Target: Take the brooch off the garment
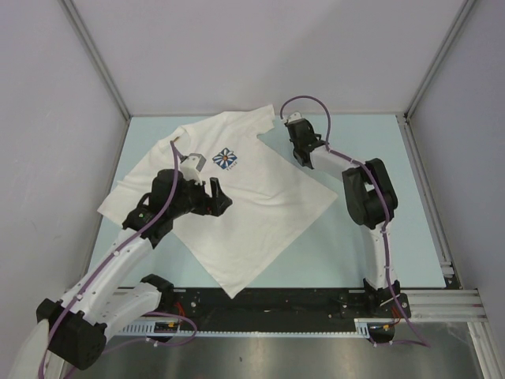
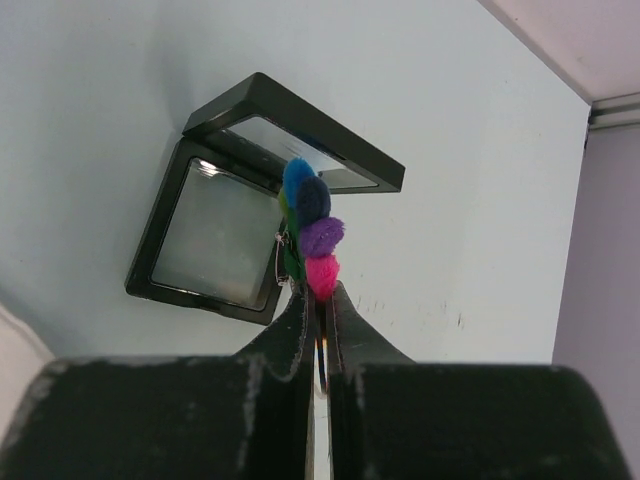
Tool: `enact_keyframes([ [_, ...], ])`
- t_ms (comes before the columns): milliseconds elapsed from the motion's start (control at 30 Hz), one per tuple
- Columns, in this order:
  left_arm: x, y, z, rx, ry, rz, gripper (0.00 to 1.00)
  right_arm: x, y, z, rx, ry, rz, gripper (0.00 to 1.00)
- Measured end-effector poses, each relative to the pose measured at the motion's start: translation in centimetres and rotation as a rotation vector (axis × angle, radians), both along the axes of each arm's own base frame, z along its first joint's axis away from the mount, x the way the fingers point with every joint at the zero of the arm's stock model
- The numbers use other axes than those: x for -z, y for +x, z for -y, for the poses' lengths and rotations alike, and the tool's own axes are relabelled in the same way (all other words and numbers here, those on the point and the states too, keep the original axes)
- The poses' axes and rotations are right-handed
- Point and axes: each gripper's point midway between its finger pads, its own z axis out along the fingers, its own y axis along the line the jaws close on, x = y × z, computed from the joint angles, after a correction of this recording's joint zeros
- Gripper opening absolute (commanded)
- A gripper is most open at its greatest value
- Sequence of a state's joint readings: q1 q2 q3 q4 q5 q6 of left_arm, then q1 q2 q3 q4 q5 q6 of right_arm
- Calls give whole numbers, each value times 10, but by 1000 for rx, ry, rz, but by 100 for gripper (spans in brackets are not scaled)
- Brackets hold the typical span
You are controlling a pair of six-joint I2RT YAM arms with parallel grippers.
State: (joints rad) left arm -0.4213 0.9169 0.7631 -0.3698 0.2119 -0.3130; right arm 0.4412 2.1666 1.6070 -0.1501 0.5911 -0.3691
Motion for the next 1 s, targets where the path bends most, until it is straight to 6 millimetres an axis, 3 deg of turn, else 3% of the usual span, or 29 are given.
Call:
enact_keyframes([
  [433, 3, 0, 1, 6, -1, -13, 87, 12, 3, -6, -12, -45, -22, 4],
  [533, 3, 0, 2, 12, -5, -15, 87, 12, 3, -9, -19, -47, -21, 10],
  [733, 2, -1, 3, 22, -12, -18, 87, 14, 7, -20, -32, -47, -26, 32],
  [900, 2, -2, 3, 26, -17, -20, 87, 22, 4, -28, -50, -63, -48, 33],
  [1000, 2, -2, 3, 29, -19, -21, 86, 23, 1, -30, -55, -67, -56, 49],
])
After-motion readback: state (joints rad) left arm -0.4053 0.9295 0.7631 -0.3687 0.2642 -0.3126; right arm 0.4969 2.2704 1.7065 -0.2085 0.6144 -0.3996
